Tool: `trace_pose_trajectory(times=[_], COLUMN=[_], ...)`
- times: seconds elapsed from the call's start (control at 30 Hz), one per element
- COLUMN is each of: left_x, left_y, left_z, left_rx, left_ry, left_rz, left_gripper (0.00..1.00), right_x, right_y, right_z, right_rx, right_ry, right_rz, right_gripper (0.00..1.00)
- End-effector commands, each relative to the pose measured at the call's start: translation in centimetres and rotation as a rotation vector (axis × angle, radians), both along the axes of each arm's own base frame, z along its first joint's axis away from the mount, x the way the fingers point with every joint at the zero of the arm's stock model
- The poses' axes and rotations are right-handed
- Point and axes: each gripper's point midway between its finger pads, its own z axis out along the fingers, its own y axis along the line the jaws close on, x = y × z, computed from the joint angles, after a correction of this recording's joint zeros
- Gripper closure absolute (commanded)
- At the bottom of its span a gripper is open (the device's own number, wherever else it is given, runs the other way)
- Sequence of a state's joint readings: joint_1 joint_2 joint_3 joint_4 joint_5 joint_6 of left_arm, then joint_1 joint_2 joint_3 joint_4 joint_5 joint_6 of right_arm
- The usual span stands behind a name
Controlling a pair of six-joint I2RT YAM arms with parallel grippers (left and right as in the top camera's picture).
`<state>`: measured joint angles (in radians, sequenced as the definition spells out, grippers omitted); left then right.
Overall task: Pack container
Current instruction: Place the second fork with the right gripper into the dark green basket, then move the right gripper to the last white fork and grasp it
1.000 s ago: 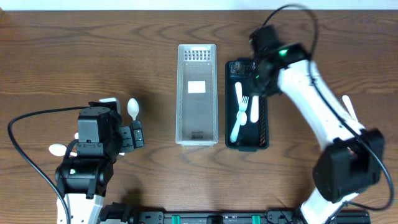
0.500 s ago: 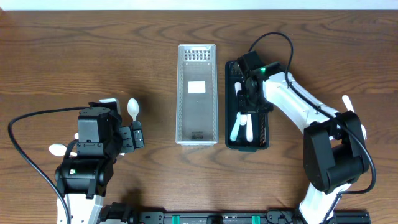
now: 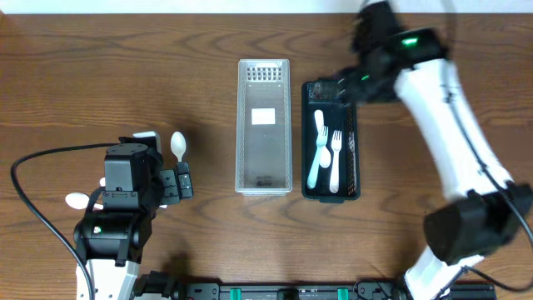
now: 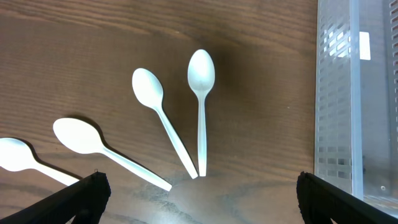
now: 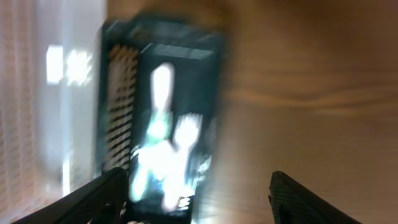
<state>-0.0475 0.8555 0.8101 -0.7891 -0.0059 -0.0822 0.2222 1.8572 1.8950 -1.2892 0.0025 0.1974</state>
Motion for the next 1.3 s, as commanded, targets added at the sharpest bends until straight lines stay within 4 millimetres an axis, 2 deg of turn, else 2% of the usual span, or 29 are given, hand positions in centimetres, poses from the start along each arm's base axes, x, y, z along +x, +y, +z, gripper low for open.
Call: trace_pose_trajectory(times=[0.0,0.13,0.23,0.3,0.4,0.6,0.73,0.87,1.03,1.13,1.27], left_x=[0.1,0.1,0.1,0.1,0.1,0.1,0.1,0.1,0.2,0.2,0.1], left_y=[0.1,0.1,0.1,0.1,0.1,0.1,0.1,0.1,0.1,0.1,0.1], left_z=[0.5,0.5,0.5,0.5,0.5,0.5,0.5,0.5,0.5,0.5,0.5], left_rx=[-0.006,-0.006,-0.006,-0.006,-0.006,-0.006,-0.006,-0.006,-0.006,-0.006,-0.006], left_ry=[-0.013,-0.013,-0.013,-0.013,-0.012,-0.012,-0.012,-0.013,-0.013,-0.013,-0.012], left_rz=[0.012,0.012,0.012,0.012,0.012,0.012,0.012,0.012,0.012,0.012,0.012], left_gripper=[0.02,0.02,0.02,0.02,0.02,0.02,0.02,0.02,0.02,0.02,0.02], right_x=[0.4,-0.3,-1.3,-2.2,-3.4,-5.5,-6.7,-8.9,-10.5,-11.0,-10.5], right_y=[-7.2,-15.6,-20.3,-22.9,-25.6,-30.7,-31.3,-30.0,-29.1,-29.8,-30.2], right_z=[4.1,4.0,2.6,1.3,-0.4,-2.1,-4.8,-9.5,-13.7,-15.0,-15.8], right_rx=[-0.08,-0.127,-0.133,-0.132,-0.099,-0.109,-0.126,-0.124,-0.154,-0.205,-0.237], right_ry=[-0.11,-0.094,-0.052,-0.021,0.016,0.023,0.067,0.162,0.215,0.234,0.21], right_rz=[-0.073,-0.145,-0.135,-0.174,-0.249,-0.348,-0.236,-0.03,0.175,0.21,0.228], right_gripper=[0.23,0.21,0.18,0.12,0.01,0.01,0.01,0.03,0.08,0.07,0.06])
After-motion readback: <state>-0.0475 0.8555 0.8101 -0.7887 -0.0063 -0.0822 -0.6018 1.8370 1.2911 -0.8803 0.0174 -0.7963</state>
